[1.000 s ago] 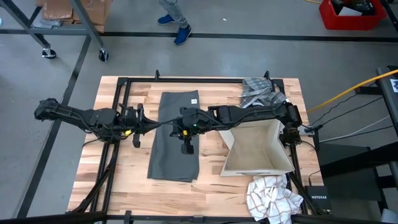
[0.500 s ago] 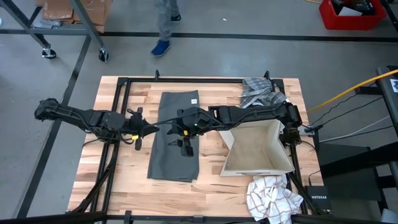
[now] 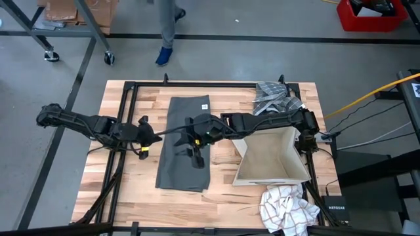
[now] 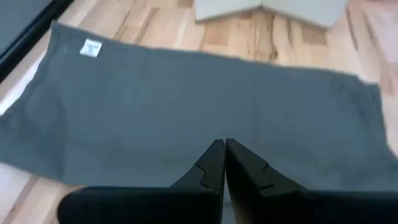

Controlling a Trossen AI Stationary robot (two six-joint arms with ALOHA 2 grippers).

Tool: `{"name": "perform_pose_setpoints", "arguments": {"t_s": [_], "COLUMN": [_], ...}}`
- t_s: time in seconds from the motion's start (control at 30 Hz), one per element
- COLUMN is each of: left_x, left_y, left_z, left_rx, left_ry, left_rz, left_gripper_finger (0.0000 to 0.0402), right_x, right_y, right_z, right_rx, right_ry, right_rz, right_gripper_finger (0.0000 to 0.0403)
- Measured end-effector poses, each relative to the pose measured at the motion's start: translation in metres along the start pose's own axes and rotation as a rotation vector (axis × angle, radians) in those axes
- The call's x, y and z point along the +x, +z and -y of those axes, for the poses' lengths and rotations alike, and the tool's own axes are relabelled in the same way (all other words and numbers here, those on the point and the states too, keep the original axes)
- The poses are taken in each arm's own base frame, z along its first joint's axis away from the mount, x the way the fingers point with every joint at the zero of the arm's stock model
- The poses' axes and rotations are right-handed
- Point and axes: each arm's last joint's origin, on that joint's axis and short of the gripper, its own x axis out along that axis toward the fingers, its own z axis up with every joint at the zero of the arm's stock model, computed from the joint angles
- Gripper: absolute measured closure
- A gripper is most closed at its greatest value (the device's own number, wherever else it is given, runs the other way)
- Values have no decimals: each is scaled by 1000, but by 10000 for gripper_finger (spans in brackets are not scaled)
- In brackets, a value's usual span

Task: Fold towel
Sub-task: Fold the gray towel

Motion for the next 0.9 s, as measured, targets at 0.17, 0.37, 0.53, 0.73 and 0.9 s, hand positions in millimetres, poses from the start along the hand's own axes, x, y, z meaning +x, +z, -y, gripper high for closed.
{"name": "perform_pose_setpoints", "arguments": {"t_s": [0.17, 0.37, 0.53, 0.73, 0.9], "left_x": [2, 1, 2, 1, 1], "left_y": [-3, -2, -2, -1, 4], "left_z": [0, 0, 0, 0, 1], "left_rx": [-8, -13, -12, -30, -61], "left_ry": [2, 2, 2, -2, -13], "left_rz": [-10, -7, -7, 11, 52], "left_gripper_finger": [396, 396, 396, 396, 396], "right_x": [-1, -1, -3, -8, -5], "right_y": [-1, -7, -19, -41, -46], "right_z": [-1, -1, 0, -6, -12], "right_rx": [2, 13, -15, 53, 72], "right_ry": [27, 24, 23, 21, 28], "right_rz": [-13, -72, -196, -427, -469], "right_gripper_finger": [240, 242, 242, 242, 242]}}
